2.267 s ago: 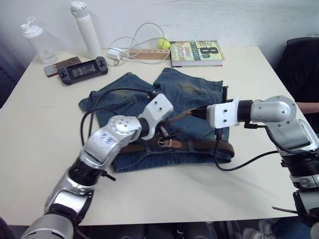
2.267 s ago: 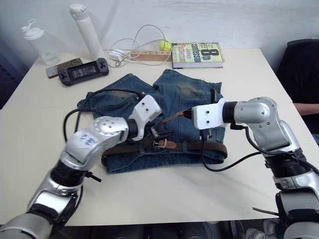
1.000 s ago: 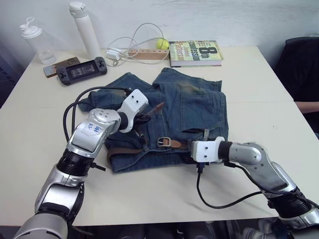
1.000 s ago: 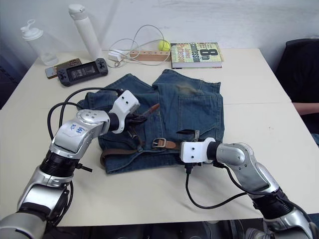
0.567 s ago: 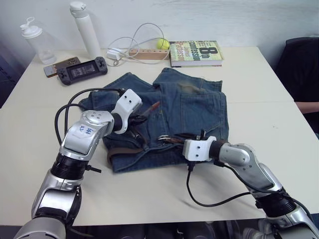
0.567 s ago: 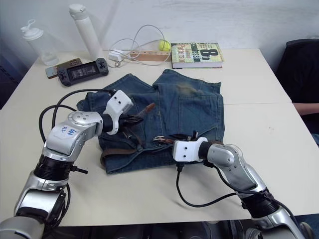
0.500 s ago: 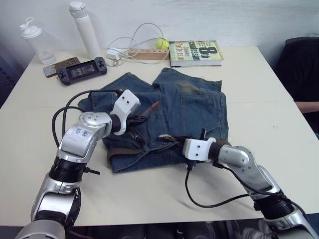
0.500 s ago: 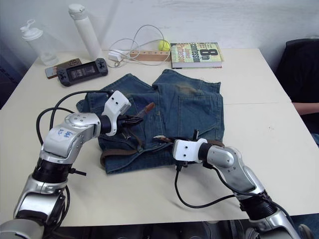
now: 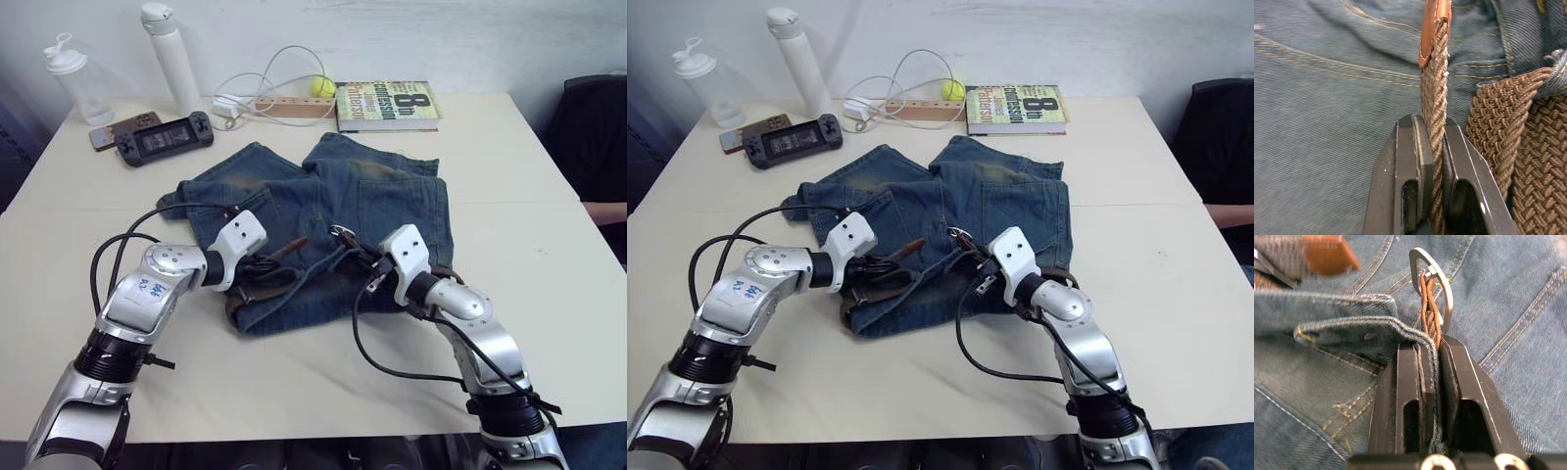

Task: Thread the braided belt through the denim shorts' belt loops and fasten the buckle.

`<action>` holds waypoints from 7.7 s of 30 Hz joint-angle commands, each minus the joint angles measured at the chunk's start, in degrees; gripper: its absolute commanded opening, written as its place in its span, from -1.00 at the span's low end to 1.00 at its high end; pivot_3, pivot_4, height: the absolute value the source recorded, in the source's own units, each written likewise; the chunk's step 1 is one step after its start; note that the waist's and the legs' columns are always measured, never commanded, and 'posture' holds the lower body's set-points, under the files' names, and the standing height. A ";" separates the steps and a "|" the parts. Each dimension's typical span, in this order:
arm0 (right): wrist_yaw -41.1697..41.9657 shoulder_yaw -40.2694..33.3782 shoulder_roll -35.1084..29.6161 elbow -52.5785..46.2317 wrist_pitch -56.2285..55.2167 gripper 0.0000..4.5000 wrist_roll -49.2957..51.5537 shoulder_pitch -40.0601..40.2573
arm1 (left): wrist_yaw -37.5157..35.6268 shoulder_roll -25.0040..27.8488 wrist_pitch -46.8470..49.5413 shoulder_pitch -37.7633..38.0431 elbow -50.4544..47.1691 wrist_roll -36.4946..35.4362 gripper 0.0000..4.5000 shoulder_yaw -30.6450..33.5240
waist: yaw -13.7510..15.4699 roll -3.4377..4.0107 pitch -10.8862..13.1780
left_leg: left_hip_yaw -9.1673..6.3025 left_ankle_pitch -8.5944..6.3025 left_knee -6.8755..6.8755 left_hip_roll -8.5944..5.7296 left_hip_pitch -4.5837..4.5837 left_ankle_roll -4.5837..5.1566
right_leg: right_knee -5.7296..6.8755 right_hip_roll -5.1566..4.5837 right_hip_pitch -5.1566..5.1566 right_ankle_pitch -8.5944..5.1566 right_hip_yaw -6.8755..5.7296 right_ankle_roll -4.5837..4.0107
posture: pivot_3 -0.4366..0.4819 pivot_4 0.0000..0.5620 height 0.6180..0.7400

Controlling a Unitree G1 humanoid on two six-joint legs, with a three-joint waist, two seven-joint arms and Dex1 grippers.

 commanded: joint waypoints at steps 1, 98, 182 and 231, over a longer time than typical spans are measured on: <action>-1.26 0.21 0.33 -4.56 1.07 -0.99 1.09 0.03 | 0.01 -1.26 0.04 -1.91 -1.09 0.68 -1.00 -0.64 | 0.00 0.00 0.00 | 0.00 0.00 0.00 0.00 0.00 0.00 | 0.01 0.00 -0.01 0.00 0.01 0.00 | -0.05 -0.47 0.92; 34.96 6.29 -24.45 32.78 -48.74 -1.00 -4.60 -27.09 | -4.48 -12.44 -2.36 -6.70 6.14 -0.62 0.70 4.57 | -0.17 -0.02 -0.01 | 0.01 -0.01 0.13 0.01 -0.02 0.01 | -0.06 0.04 -0.03 0.00 -0.01 0.00 | -0.05 -0.47 0.92; 19.08 -2.01 -7.74 10.74 14.13 -0.99 27.57 -9.76 | 40.25 -50.18 37.01 -17.65 12.56 -35.69 -1.00 43.21 | 0.90 -0.03 0.00 | -0.03 -0.02 0.13 0.02 -0.04 -0.06 | -0.04 0.08 -0.02 0.01 -0.04 0.03 | -0.05 -0.47 0.92; 30.14 6.78 -7.64 20.31 -0.56 -0.99 18.00 -16.69 | 46.88 -42.37 44.41 -11.22 4.32 -41.55 -1.00 56.63 | 0.04 -0.05 -0.03 | -0.06 -0.08 0.11 0.01 0.19 -0.18 | -0.09 0.09 0.11 0.01 -0.04 0.03 | -0.05 -0.47 0.92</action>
